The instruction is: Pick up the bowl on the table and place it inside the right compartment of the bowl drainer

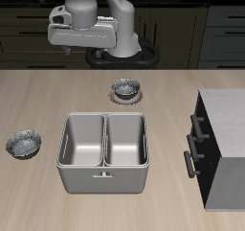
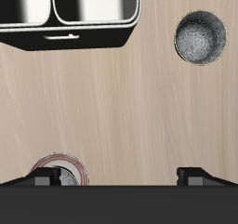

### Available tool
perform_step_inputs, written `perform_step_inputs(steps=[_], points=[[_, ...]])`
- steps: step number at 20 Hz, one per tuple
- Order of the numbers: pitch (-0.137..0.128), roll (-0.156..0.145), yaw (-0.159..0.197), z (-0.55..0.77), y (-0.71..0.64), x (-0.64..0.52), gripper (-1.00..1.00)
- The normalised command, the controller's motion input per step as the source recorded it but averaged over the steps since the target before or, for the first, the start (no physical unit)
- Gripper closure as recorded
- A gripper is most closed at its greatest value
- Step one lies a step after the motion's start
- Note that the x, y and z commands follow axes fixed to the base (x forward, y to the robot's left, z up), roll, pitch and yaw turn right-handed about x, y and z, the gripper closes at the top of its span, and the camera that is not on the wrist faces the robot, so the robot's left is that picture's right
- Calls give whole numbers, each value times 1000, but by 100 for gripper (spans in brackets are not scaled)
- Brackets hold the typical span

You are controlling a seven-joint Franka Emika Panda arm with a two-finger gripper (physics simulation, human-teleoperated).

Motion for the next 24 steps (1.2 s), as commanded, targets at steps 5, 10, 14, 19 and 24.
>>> perform_step_inputs(steps=[5,10,14,19,24], points=[[-6,26,-15,81,-470,112,-100],[15,-1,2,58,-594,241,-100],[5,-17,22,20,-476,237,-100],[37,6,-7,-12,-488,317,-100],[11,-26,9,2,-485,281,-100]])
